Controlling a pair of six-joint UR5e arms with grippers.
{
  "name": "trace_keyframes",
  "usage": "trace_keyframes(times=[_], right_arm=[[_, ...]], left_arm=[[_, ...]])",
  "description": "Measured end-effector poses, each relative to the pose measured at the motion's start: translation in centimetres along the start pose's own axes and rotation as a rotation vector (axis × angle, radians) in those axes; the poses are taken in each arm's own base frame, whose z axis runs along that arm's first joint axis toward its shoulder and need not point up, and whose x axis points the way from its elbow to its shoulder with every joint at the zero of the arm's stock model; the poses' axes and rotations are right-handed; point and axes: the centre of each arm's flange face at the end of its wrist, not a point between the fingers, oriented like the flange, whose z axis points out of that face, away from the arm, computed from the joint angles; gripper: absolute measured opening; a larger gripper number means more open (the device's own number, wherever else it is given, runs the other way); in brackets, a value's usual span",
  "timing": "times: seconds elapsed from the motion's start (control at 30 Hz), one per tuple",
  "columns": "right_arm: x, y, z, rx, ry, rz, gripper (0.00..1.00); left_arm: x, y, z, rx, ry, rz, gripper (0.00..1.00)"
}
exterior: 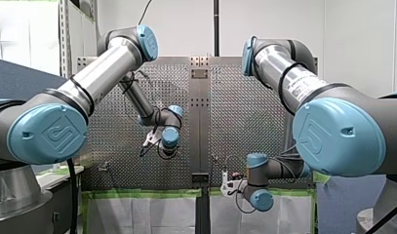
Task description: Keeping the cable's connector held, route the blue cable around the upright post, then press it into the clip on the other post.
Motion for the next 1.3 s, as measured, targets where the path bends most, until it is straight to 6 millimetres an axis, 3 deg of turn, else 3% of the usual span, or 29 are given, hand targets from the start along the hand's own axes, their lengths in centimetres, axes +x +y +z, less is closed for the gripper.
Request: trace_keyframes(times=[0.43, 1.13, 1.3], right_arm=[[0.1, -0.2, 0.1, 0.020, 0.011, -0.001, 0.00], [0.2, -0.4, 0.2, 0.041, 0.019, -0.001, 0.00], [0.1, -0.4, 0.1, 0.045, 0.015, -0.001, 0.00]], left_arm=[[0.1, -0.2, 0.0, 0.045, 0.019, -0.123, 1.00], [0.5, -2.5, 0.0, 0.183, 0.092, -0.193, 1.00], [1.6, -3.8, 0.1, 0.211, 0.114, -0.173, 1.00]])
